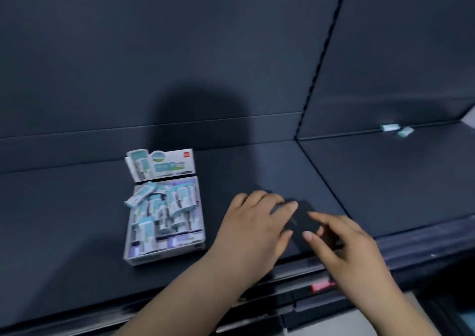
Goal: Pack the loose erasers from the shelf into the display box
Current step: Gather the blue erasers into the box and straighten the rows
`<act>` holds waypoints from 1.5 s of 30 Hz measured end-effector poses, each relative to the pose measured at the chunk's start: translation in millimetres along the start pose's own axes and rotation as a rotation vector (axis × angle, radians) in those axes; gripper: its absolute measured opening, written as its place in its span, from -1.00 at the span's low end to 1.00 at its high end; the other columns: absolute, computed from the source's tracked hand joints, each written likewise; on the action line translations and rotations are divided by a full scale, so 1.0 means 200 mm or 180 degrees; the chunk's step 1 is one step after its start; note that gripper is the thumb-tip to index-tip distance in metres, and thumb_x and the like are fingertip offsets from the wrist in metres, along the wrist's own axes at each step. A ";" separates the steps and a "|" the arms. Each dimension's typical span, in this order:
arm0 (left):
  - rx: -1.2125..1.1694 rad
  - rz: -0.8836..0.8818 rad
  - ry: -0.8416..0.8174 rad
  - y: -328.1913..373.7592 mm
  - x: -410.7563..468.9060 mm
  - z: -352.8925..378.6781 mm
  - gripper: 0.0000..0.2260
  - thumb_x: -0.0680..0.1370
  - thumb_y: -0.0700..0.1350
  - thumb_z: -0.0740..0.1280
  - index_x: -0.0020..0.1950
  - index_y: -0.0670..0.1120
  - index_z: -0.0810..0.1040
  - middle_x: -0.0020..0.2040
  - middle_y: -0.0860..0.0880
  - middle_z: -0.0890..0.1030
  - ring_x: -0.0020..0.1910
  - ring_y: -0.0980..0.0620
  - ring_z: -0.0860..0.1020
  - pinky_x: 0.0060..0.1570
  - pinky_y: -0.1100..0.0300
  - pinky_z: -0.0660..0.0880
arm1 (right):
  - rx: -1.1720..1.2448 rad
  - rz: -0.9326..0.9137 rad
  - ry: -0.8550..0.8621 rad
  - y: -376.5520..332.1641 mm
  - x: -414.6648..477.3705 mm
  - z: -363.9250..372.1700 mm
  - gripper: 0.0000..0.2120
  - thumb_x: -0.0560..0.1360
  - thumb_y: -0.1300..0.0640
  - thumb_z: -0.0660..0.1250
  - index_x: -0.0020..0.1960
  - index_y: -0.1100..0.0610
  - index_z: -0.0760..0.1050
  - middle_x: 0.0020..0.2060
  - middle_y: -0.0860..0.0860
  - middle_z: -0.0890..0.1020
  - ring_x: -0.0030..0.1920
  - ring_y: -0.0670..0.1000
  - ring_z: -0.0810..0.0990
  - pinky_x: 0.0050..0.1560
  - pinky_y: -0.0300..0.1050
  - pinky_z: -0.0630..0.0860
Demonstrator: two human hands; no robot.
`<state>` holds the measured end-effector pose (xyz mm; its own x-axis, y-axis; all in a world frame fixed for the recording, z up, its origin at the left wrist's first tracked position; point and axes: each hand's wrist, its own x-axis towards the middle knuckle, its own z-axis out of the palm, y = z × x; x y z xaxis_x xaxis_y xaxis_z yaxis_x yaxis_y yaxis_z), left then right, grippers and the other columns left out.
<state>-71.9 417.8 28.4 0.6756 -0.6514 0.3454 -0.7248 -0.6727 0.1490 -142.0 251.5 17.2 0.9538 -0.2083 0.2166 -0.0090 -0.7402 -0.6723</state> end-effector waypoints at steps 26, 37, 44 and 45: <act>0.0195 -0.0584 -0.0204 1.03 1.14 0.73 -0.53 0.30 0.06 0.51 0.18 0.02 0.57 0.03 0.09 0.64 0.00 0.04 0.62 -0.02 0.10 0.53 | -0.0491 -0.0011 -0.0433 1.42 0.48 -1.20 -0.51 0.43 -0.13 0.33 0.33 -0.15 0.34 0.27 -0.30 0.30 0.31 -0.29 0.25 0.28 -0.42 0.12; -0.0974 -0.0910 -0.0437 0.88 2.00 1.13 -0.62 0.55 -0.23 0.21 0.38 -0.12 0.37 0.35 -0.05 0.41 0.32 -0.03 0.36 0.30 0.33 0.16 | -0.0634 0.0342 -0.0610 1.80 1.24 -1.33 -0.52 0.53 0.09 0.27 0.41 0.13 0.27 0.41 0.04 0.30 0.42 -0.02 0.23 0.31 -0.38 0.08; -0.0586 -0.1420 -0.0278 0.87 2.31 1.37 -0.60 0.51 -0.29 0.19 0.35 -0.10 0.42 0.25 -0.09 0.42 0.17 -0.14 0.37 0.25 0.10 0.33 | -0.1221 -0.0115 -0.1094 2.00 1.70 -1.13 -0.48 0.52 0.00 0.26 0.40 0.18 0.25 0.37 0.13 0.32 0.35 0.15 0.26 0.37 -0.09 0.21; -0.0428 -0.1493 -0.0270 0.89 2.33 1.38 -0.63 0.53 -0.26 0.20 0.33 -0.08 0.43 0.22 -0.10 0.43 0.13 -0.14 0.37 0.21 0.06 0.35 | -0.1226 -0.0229 -0.1107 2.01 1.74 -1.12 -0.51 0.52 0.02 0.25 0.39 0.17 0.28 0.35 0.12 0.34 0.32 0.14 0.27 0.34 -0.08 0.23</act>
<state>151.1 -101.8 -39.5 0.9377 -0.3194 0.1366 -0.3473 -0.8526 0.3905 119.8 -261.8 -19.7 0.9988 0.0279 -0.0394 0.0128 -0.9399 -0.3412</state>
